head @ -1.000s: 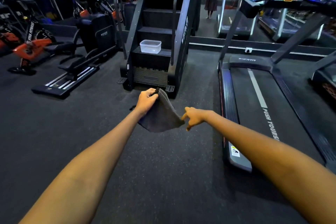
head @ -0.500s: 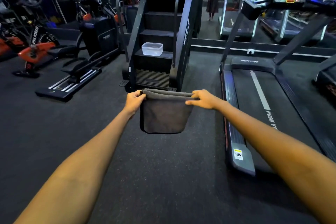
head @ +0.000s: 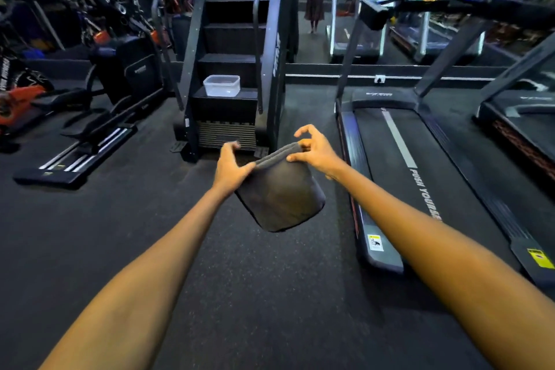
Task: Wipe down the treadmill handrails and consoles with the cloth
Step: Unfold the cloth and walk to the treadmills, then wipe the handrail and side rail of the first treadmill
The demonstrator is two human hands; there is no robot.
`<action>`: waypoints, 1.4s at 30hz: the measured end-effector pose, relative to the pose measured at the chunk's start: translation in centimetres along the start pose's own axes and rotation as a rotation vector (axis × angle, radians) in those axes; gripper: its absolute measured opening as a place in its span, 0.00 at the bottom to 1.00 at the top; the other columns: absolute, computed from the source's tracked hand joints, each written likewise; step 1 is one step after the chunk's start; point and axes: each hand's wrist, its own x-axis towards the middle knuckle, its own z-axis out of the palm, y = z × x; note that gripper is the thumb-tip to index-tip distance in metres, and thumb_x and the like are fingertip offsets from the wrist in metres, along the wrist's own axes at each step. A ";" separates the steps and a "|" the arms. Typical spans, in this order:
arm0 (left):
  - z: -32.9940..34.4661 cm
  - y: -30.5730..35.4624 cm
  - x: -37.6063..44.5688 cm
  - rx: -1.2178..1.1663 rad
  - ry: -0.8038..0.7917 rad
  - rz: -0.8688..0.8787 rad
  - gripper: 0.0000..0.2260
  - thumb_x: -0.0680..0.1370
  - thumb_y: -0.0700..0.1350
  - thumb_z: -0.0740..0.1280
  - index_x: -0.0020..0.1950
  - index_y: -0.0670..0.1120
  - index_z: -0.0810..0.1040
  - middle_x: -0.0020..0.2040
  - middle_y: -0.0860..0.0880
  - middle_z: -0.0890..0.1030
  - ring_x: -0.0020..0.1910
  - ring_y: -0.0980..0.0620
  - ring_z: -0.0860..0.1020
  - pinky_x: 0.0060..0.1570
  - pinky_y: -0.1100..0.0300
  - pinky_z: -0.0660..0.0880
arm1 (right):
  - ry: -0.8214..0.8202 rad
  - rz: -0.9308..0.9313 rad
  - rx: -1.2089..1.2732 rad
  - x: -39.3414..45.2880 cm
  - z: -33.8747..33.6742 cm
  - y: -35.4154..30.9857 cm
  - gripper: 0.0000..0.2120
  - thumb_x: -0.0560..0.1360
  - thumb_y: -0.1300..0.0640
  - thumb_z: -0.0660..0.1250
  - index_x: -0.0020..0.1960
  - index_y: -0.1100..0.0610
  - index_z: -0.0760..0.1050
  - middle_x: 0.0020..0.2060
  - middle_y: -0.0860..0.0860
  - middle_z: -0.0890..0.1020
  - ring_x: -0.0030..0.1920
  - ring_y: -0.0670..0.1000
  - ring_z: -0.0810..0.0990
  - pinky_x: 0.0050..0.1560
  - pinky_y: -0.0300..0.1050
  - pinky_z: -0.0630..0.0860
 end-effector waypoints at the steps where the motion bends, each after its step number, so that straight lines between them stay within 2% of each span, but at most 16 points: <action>1: 1.0 1.7 0.3 -0.027 -0.090 0.100 0.27 0.66 0.47 0.69 0.62 0.40 0.68 0.58 0.50 0.71 0.58 0.55 0.69 0.58 0.65 0.65 | -0.001 -0.005 -0.010 -0.2 -0.2 0.0 0.23 0.65 0.71 0.74 0.47 0.52 0.66 0.38 0.59 0.76 0.37 0.51 0.73 0.38 0.42 0.72; 4: 4.4 5.7 1.1 0.026 -0.368 0.257 0.26 0.65 0.52 0.71 0.58 0.38 0.75 0.51 0.47 0.78 0.50 0.55 0.74 0.49 0.66 0.69 | 0.041 -0.031 -0.018 -0.9 -1.3 0.4 0.21 0.65 0.73 0.73 0.45 0.52 0.68 0.38 0.61 0.79 0.33 0.47 0.77 0.37 0.41 0.72; 7: 7.8 7.5 1.4 0.022 -0.416 0.298 0.25 0.66 0.57 0.71 0.48 0.36 0.78 0.40 0.41 0.79 0.40 0.53 0.72 0.40 0.56 0.69 | 0.153 -0.011 -0.035 -2.2 -4.0 1.3 0.20 0.66 0.73 0.72 0.43 0.52 0.69 0.35 0.55 0.78 0.31 0.39 0.77 0.37 0.36 0.72; 11: 11.9 9.6 -0.1 0.023 -0.441 0.383 0.11 0.74 0.43 0.72 0.45 0.35 0.77 0.36 0.46 0.73 0.37 0.52 0.69 0.35 0.65 0.64 | 0.088 0.121 -0.063 -5.4 -8.5 2.9 0.17 0.67 0.78 0.65 0.51 0.61 0.72 0.41 0.57 0.77 0.38 0.44 0.77 0.41 0.36 0.73; 13: 13.8 10.5 -0.7 0.007 -0.424 0.407 0.08 0.76 0.41 0.69 0.48 0.36 0.76 0.38 0.46 0.74 0.39 0.52 0.71 0.37 0.67 0.65 | -0.018 0.186 -0.212 -7.1 -10.6 4.0 0.13 0.69 0.72 0.69 0.52 0.64 0.75 0.43 0.56 0.78 0.40 0.48 0.76 0.41 0.39 0.73; 15: 15.7 11.6 -1.3 0.015 -0.397 0.399 0.08 0.79 0.43 0.65 0.51 0.37 0.75 0.42 0.47 0.76 0.42 0.50 0.74 0.42 0.61 0.69 | -0.024 0.241 -0.318 -8.9 -12.9 5.2 0.08 0.70 0.61 0.73 0.44 0.64 0.78 0.39 0.57 0.80 0.38 0.49 0.76 0.40 0.43 0.73; 18: 18.9 13.5 -2.4 0.045 -0.327 0.360 0.09 0.81 0.47 0.61 0.50 0.41 0.71 0.43 0.46 0.77 0.46 0.43 0.77 0.45 0.50 0.69 | 0.066 0.284 -0.378 -11.1 -17.2 6.9 0.23 0.66 0.47 0.76 0.42 0.67 0.78 0.38 0.62 0.82 0.38 0.53 0.79 0.40 0.48 0.74; 24: 27.1 17.9 -4.2 0.131 -0.182 0.326 0.13 0.82 0.53 0.56 0.53 0.43 0.69 0.47 0.41 0.80 0.50 0.37 0.77 0.41 0.51 0.66 | 0.099 0.317 -0.292 -16.1 -26.8 8.3 0.16 0.67 0.55 0.76 0.47 0.67 0.81 0.44 0.62 0.83 0.41 0.51 0.80 0.48 0.52 0.78; 26: 30.6 20.1 -4.7 0.101 -0.169 0.300 0.13 0.82 0.53 0.56 0.52 0.43 0.69 0.46 0.39 0.80 0.48 0.36 0.77 0.41 0.51 0.67 | 0.160 0.290 -0.396 -17.3 -30.2 8.9 0.17 0.68 0.52 0.76 0.38 0.67 0.79 0.37 0.62 0.82 0.35 0.50 0.78 0.40 0.51 0.75; 30: 36.8 24.2 -5.6 0.052 -0.147 0.268 0.14 0.82 0.53 0.56 0.51 0.43 0.70 0.45 0.38 0.80 0.47 0.35 0.77 0.41 0.50 0.68 | 0.283 0.300 -0.603 -19.3 -36.4 9.9 0.27 0.68 0.41 0.72 0.25 0.56 0.63 0.23 0.51 0.70 0.25 0.47 0.69 0.30 0.44 0.64; 32: 39.1 25.8 -5.8 0.016 -0.121 0.227 0.13 0.82 0.52 0.57 0.50 0.42 0.70 0.44 0.38 0.80 0.47 0.36 0.76 0.40 0.51 0.67 | 0.358 0.379 -0.443 -20.2 -38.8 9.9 0.26 0.67 0.42 0.74 0.25 0.54 0.63 0.23 0.49 0.69 0.25 0.45 0.68 0.29 0.40 0.63; 33: 40.2 26.4 -5.8 -0.025 -0.109 0.198 0.13 0.82 0.52 0.57 0.47 0.42 0.69 0.42 0.39 0.79 0.45 0.36 0.76 0.38 0.52 0.64 | 0.397 0.421 -0.244 -20.6 -40.0 10.1 0.21 0.68 0.45 0.74 0.27 0.54 0.68 0.25 0.49 0.72 0.27 0.45 0.70 0.30 0.39 0.66; 35: 42.3 27.5 -5.2 -0.131 -0.076 0.120 0.12 0.82 0.50 0.58 0.44 0.44 0.66 0.37 0.43 0.75 0.43 0.38 0.76 0.37 0.55 0.60 | 0.430 0.464 0.324 -21.5 -42.1 10.7 0.09 0.73 0.52 0.69 0.41 0.57 0.78 0.36 0.52 0.81 0.38 0.48 0.78 0.42 0.39 0.75; 37: 44.2 28.3 -4.3 -0.234 -0.050 0.059 0.11 0.82 0.49 0.58 0.43 0.44 0.65 0.37 0.47 0.73 0.42 0.42 0.75 0.37 0.56 0.60 | 0.417 0.436 0.694 -22.0 -43.9 11.7 0.09 0.77 0.55 0.64 0.49 0.59 0.78 0.41 0.53 0.83 0.43 0.51 0.81 0.48 0.43 0.77; 40: 47.2 29.1 -2.3 -0.384 -0.054 -0.005 0.11 0.81 0.48 0.60 0.40 0.45 0.68 0.37 0.52 0.74 0.40 0.52 0.72 0.36 0.62 0.64 | 0.392 0.431 0.603 -20.8 -44.7 13.7 0.06 0.76 0.60 0.66 0.51 0.59 0.78 0.44 0.55 0.84 0.41 0.50 0.83 0.45 0.43 0.80; 42: 49.3 29.1 -0.3 -0.485 -0.057 -0.116 0.14 0.80 0.50 0.62 0.37 0.45 0.70 0.35 0.53 0.72 0.38 0.54 0.69 0.36 0.66 0.67 | 0.533 0.439 0.413 -18.6 -45.7 15.2 0.10 0.72 0.61 0.71 0.53 0.60 0.77 0.49 0.57 0.82 0.44 0.52 0.82 0.47 0.45 0.79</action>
